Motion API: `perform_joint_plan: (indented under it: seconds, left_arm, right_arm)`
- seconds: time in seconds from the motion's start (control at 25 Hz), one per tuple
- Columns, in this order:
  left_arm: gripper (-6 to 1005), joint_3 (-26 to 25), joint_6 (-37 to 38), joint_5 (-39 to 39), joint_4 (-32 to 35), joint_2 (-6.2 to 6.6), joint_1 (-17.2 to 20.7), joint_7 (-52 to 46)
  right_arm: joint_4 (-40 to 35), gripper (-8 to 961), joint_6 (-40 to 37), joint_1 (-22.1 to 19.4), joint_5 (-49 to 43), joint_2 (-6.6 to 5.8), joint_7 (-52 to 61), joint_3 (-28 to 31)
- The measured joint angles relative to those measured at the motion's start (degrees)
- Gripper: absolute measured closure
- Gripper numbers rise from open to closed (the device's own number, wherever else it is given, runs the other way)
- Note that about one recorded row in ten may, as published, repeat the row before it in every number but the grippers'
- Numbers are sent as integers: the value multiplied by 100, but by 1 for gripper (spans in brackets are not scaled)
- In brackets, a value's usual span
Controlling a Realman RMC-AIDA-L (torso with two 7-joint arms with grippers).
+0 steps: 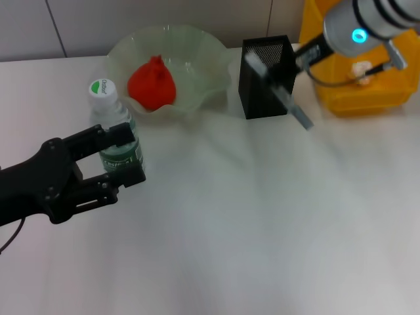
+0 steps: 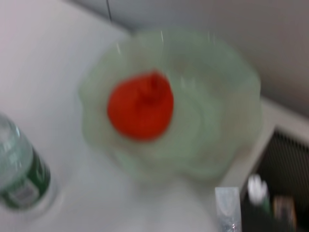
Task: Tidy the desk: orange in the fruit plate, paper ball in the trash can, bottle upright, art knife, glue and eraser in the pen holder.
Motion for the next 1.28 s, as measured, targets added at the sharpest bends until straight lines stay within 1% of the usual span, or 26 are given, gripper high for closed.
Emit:
perform_joint_plan:
  seconds: [0.12,0.16,0.2,0.24,0.28,0.4,0.48,0.52,0.56,0.6,0.64,0.68,0.72,0.76,0.8,0.92,0.96,1.0,1.12,1.16,1.2,1.28]
  left_arm:
    - [226,-57,10,-11,0,0,0,-3]
    - [226,-110,12,-19,0,0,0,-4]
    - [226,-110,12,-19,0,0,0,-4]
    - [226,-129,12,-21,0,0,1,-5]
    - [226,-157,11,-28,0,-2,2,-5]
    - [226,-210,12,-82,0,-6,22,-6]
    - [226,-245,11,-139,0,-7,50,-5]
    - [226,-263,11,-158,-1,-8,58,-2]
    - [226,-301,-1,-176,-13,-8,79,10]
    - [226,-301,-1,-176,-13,-8,79,10]
    - [226,-336,-22,-185,-31,-9,95,19]
    - [226,-336,-22,-185,-31,-9,95,19]
    - [226,-353,-29,-187,-43,-8,100,24]
    - [226,-411,-37,-201,-106,-8,106,50]
    - [226,-411,-37,-201,-106,-8,106,50]
    - [226,-531,-42,-224,-275,-9,91,177]
    - [226,-561,-43,-228,-311,-8,90,216]
    - [226,-578,-46,-229,-337,-8,91,250]
    - [226,-609,-64,-230,-387,-3,100,318]
    - [226,-612,-80,-230,-393,-1,104,327]
    - [226,-612,-80,-230,-393,-1,104,327]
    - [226,-612,-93,-231,-394,-1,106,328]
  right_arm:
    - [-290,804,293,-133,164,-3,-178,35]
    - [-441,804,597,-241,368,-3,-324,37]
    - [-441,805,597,-241,368,-3,-324,37]
    - [-564,805,1013,-388,591,-3,-505,31]
    - [-564,805,1013,-388,591,-3,-505,31]
    - [-635,805,1904,-678,1055,1,-1003,-24]
    - [-537,804,2437,-823,1472,0,-1492,-28]
    - [-434,804,2647,-868,1679,-2,-1719,-15]
    - [-200,804,3028,-937,2039,-6,-2207,22]
    - [-200,804,3028,-937,2039,-6,-2207,22]
    - [152,804,3398,-981,2511,-7,-2810,30]
    - [152,804,3398,-981,2511,-7,-2810,30]
    - [316,804,3533,-1000,2771,-5,-3146,26]
    - [678,805,3820,-1041,3405,0,-3906,-2]
    - [678,806,3820,-1041,3405,0,-3906,-2]
    - [1187,809,4112,-1095,4424,8,-5120,-23]
    - [1573,809,4213,-1099,5232,10,-5987,-3]
    - [1573,809,4213,-1099,5232,10,-5987,-3]
    - [2143,809,4265,-1084,6505,7,-7419,48]
    - [2448,809,4252,-1089,7330,6,-8405,55]
    - [2448,809,4252,-1089,7330,6,-8405,55]
    - [2773,809,4208,-1088,8172,7,-9390,58]
